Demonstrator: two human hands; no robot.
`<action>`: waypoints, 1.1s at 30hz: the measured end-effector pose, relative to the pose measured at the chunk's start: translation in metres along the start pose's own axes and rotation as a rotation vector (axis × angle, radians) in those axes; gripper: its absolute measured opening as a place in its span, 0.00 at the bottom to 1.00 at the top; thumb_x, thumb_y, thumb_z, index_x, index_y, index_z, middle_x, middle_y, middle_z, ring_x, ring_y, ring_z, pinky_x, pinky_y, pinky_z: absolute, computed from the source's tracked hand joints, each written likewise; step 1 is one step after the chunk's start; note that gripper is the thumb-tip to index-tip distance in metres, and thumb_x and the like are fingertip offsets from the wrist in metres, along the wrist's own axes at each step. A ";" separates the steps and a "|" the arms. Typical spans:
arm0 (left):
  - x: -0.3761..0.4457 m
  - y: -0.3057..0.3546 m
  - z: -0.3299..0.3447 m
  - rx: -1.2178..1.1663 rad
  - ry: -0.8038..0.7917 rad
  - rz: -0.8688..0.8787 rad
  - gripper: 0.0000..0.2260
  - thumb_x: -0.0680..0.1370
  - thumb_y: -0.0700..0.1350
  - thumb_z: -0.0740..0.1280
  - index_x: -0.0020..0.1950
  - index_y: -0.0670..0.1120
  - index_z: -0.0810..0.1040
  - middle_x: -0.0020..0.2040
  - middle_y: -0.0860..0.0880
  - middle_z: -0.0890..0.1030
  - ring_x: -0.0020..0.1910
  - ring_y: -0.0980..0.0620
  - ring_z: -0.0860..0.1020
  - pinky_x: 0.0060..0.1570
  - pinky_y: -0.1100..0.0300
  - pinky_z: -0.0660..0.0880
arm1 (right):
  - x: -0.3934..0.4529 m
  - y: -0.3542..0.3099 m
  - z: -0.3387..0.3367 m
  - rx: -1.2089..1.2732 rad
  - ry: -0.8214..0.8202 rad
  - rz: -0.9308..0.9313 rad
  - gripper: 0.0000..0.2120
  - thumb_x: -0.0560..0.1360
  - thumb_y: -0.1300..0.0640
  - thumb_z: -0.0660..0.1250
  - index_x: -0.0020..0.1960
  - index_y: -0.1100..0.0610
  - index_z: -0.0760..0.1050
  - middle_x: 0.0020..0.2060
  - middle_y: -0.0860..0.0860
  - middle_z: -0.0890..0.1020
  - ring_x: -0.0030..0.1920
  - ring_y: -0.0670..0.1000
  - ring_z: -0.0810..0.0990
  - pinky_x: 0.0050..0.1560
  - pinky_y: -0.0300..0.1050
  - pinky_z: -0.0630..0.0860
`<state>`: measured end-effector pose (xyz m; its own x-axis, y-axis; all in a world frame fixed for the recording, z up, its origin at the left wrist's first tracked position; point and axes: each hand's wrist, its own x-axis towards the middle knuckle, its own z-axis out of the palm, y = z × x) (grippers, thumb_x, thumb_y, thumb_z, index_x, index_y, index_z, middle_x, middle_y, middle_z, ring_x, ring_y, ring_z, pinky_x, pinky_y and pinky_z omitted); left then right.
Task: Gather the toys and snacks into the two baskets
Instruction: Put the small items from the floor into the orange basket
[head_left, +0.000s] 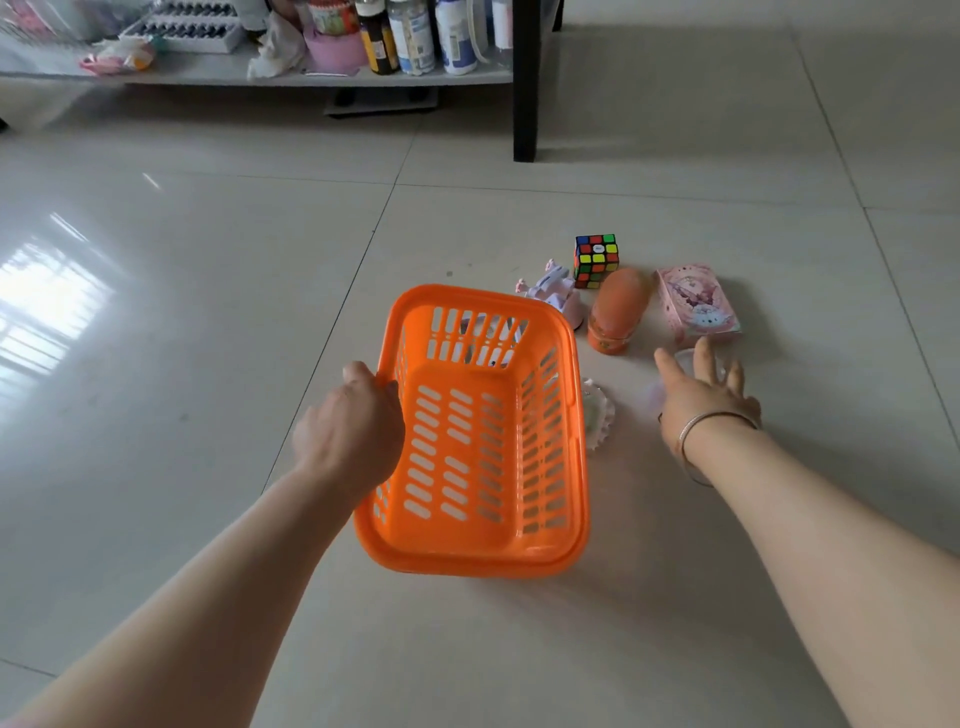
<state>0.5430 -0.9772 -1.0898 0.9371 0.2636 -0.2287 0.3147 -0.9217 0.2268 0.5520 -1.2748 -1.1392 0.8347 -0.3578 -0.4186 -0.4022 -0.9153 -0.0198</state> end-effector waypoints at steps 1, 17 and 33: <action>-0.002 0.003 0.001 -0.002 -0.003 0.000 0.15 0.84 0.56 0.50 0.56 0.45 0.66 0.42 0.48 0.77 0.36 0.47 0.78 0.34 0.56 0.73 | -0.001 0.001 0.001 -0.003 0.021 -0.016 0.35 0.74 0.64 0.59 0.74 0.41 0.49 0.76 0.52 0.41 0.74 0.62 0.47 0.68 0.58 0.59; -0.008 0.003 0.006 -0.057 -0.038 0.002 0.19 0.84 0.57 0.51 0.64 0.44 0.68 0.47 0.48 0.81 0.41 0.45 0.82 0.43 0.49 0.81 | -0.072 -0.027 -0.045 0.546 0.819 -0.500 0.29 0.66 0.67 0.72 0.63 0.50 0.68 0.62 0.63 0.68 0.63 0.64 0.69 0.55 0.51 0.71; -0.013 -0.013 -0.003 -0.166 -0.011 -0.058 0.17 0.84 0.57 0.52 0.60 0.45 0.67 0.47 0.47 0.80 0.41 0.45 0.82 0.45 0.45 0.82 | -0.120 -0.113 0.011 -0.213 -0.266 -0.709 0.26 0.77 0.59 0.62 0.72 0.48 0.58 0.66 0.59 0.63 0.65 0.64 0.68 0.62 0.57 0.70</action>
<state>0.5268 -0.9676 -1.0873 0.9151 0.3110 -0.2565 0.3898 -0.8450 0.3661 0.4936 -1.1261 -1.0967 0.7362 0.3569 -0.5750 0.2963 -0.9338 -0.2004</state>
